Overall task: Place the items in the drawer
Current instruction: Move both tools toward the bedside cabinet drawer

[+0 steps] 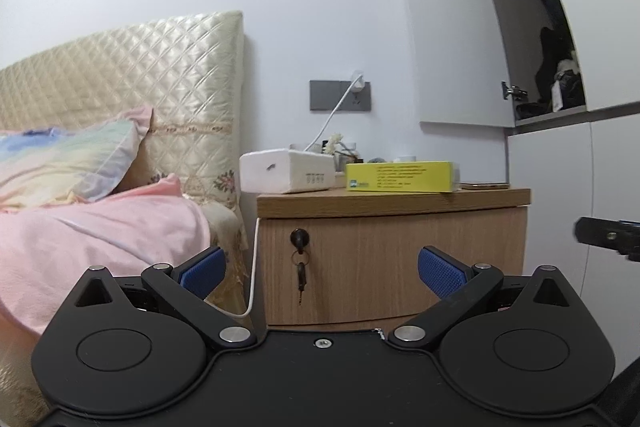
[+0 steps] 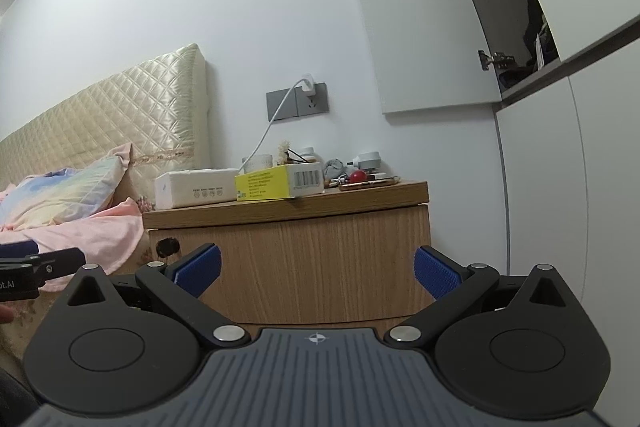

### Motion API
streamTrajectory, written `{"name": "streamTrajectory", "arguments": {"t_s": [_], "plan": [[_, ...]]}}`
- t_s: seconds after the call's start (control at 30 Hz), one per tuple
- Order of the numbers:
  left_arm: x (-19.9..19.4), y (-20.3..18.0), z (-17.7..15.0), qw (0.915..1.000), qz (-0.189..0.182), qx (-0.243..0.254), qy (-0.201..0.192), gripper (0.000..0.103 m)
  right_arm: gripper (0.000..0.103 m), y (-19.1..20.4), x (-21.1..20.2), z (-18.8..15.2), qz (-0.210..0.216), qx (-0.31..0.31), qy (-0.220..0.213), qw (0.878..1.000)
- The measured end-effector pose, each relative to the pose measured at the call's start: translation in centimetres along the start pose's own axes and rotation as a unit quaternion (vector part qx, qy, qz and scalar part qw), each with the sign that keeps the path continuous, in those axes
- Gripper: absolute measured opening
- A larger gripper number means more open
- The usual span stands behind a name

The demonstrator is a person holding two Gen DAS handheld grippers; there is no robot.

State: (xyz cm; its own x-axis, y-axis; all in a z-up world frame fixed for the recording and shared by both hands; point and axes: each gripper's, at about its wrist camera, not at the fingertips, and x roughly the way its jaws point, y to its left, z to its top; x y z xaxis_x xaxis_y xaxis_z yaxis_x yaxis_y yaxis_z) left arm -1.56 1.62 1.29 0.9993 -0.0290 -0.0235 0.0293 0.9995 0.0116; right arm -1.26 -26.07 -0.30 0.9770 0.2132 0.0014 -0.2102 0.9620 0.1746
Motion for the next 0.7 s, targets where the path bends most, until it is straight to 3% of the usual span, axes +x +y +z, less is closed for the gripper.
{"name": "streamTrajectory", "arguments": {"t_s": [0.33, 0.7], "plan": [[4.3, 1.9, -0.4, 0.9999, -0.008, 0.011, 0.008, 0.102, 0.103, -1.5, 2.6, 0.7, 0.013, 0.011, 0.006, 1.0], [9.5, 2.5, -0.3, 0.9993, -0.015, -0.003, 0.034, 0.102, 0.103, -5.5, 8.4, 2.5, 0.051, 0.006, 0.074, 0.996]]}}
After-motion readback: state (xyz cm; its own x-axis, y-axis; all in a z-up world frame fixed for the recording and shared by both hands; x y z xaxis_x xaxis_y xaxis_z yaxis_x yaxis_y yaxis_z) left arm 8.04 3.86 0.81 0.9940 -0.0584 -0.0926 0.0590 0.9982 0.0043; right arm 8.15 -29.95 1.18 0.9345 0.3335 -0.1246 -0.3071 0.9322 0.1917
